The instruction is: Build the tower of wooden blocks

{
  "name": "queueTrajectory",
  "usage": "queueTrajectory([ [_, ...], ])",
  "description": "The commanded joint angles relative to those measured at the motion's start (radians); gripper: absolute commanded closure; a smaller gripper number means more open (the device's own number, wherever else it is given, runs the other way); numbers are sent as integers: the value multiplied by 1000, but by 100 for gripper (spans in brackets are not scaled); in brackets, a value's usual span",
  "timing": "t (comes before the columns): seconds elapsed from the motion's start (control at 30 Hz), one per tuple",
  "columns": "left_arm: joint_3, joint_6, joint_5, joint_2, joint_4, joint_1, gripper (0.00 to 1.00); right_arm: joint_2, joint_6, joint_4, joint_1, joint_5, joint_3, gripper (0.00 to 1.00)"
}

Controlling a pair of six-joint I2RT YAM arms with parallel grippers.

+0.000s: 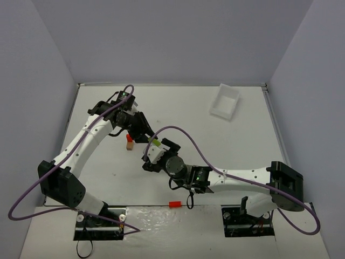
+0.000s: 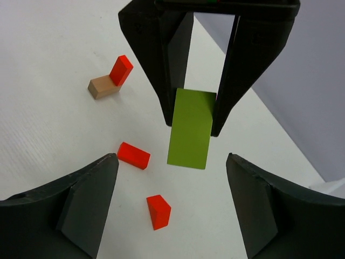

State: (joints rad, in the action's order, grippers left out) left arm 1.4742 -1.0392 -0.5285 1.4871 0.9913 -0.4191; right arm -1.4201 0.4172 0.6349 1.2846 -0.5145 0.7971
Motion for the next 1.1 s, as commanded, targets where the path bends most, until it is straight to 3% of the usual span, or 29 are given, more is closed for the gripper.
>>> queueTrajectory([
  [0.0, 35, 68, 66, -43, -11, -6, 100, 97, -142, -48, 4, 5, 41, 17],
  [0.3, -70, 288, 444, -105, -27, -42, 100, 356, -394, -376, -30, 36, 17, 8],
  [0.37, -99, 304, 482, -118, -52, -57, 100, 377, -420, -397, -51, 46, 16, 8],
  [0.43, -163, 352, 606, -143, -113, -82, 100, 435, -494, -469, -91, 96, 17, 8],
  [0.7, -466, 363, 728, -221, -423, -119, 100, 521, -563, -547, -179, 156, -15, 8],
  [1.07, -707, 332, 875, -311, -749, -221, 100, 556, -572, -583, -180, 184, -55, 8],
])
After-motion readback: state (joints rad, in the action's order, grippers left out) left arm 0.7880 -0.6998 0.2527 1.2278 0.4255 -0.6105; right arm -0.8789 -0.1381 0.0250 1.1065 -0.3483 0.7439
